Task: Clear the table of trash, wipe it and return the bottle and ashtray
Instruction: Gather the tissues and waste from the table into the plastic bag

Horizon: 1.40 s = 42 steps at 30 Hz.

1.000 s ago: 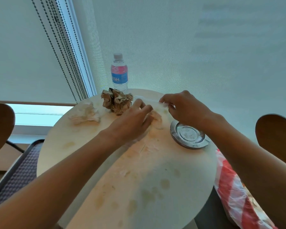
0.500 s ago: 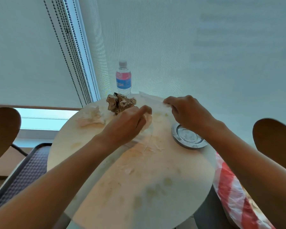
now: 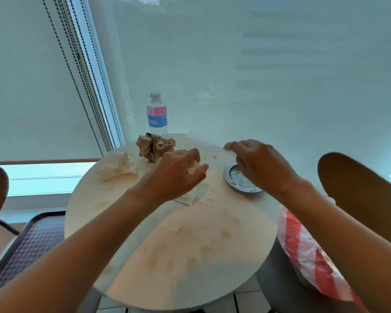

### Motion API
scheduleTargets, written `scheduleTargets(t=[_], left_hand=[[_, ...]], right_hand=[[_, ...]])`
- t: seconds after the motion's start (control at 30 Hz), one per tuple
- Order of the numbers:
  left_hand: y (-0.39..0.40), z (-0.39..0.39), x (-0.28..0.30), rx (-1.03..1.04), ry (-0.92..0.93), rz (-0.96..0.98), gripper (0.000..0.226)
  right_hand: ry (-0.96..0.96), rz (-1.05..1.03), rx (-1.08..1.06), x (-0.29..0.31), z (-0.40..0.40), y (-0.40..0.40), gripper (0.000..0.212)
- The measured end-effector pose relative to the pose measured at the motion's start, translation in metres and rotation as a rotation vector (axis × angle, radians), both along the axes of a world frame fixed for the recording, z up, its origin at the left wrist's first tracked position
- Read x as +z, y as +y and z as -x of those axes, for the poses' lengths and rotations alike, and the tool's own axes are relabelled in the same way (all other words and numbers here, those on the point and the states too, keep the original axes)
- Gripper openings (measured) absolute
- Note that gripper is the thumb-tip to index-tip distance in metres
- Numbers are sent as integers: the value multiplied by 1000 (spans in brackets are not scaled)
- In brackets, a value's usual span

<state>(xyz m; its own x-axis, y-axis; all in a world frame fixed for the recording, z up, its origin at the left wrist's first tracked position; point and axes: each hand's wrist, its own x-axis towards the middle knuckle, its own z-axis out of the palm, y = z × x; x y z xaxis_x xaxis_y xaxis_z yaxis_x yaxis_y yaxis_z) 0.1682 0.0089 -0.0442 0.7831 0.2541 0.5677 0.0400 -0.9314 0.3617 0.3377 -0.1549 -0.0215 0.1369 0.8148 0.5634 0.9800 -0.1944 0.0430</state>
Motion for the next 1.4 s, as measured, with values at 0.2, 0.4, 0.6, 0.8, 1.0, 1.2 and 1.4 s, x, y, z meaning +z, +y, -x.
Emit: scheduleTargets(t=[0.2,0.4,0.6,0.8,1.0,1.2,1.4], left_hand=[[-25,-15,-2,-116,48,-16,13],[-73,-39,1,-247,74,1,9],[-123,-75,-3,-357,68,-90,17],[-196,-124,-14,-437,237,-15,25],[-262,-180,-33,-369,433,-35,22],[-295,-219,-62,-358,736,-51,24],[-303,-264,-97,-392,902,-87,45]], right_hand=[[46,-22,-115,1,15,-56,37],[70,-31,-253,-5,11,-127,32],[115,-44,-346,-15,-9,-199,25],[169,-24,-370,-37,-40,-279,24],[270,16,-357,-75,-85,-339,28],[374,67,-328,-111,-124,-359,29],[470,43,-363,-136,-150,-354,24]])
